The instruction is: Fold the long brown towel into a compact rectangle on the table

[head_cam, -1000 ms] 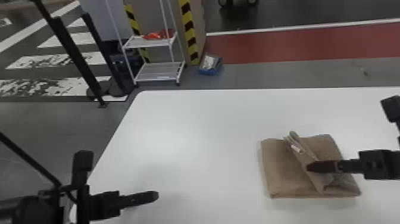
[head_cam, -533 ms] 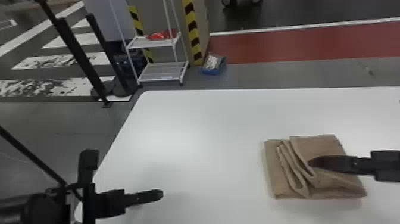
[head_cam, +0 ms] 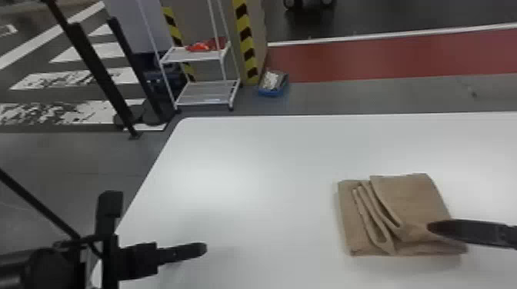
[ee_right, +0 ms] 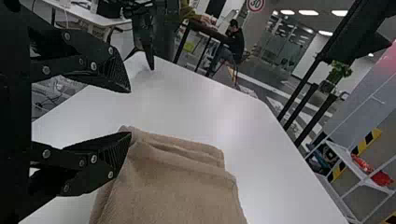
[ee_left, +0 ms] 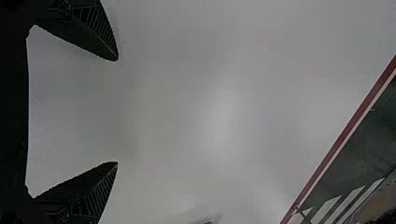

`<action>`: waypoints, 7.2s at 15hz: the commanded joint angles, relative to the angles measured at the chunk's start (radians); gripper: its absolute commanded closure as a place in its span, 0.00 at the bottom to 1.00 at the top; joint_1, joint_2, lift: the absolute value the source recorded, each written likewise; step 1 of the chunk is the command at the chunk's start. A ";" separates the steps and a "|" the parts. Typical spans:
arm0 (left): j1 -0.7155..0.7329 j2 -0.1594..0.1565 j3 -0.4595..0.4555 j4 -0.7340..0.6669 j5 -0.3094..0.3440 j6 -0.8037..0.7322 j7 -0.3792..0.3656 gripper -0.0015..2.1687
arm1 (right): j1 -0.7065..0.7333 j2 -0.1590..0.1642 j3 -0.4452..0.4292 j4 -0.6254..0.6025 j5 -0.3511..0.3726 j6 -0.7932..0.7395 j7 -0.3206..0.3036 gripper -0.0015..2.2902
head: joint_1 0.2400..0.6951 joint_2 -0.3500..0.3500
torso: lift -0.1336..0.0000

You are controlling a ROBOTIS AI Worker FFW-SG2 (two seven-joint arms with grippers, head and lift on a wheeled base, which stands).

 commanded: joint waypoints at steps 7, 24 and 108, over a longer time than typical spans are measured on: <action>-0.006 0.000 -0.006 -0.005 -0.005 0.003 -0.002 0.04 | -0.084 0.001 0.194 0.102 0.229 0.002 -0.065 0.89 | 1.00 0.81 | 0.08; -0.018 0.006 -0.006 0.043 -0.007 -0.018 -0.002 0.04 | -0.401 0.080 0.215 0.461 0.310 -0.095 -0.384 0.89 | 1.00 0.68 | 0.08; -0.124 -0.029 -0.210 0.106 -0.085 -0.077 -0.002 0.04 | -0.536 -0.062 1.082 0.231 0.742 -0.295 0.003 0.57 | 1.00 0.75 | 0.08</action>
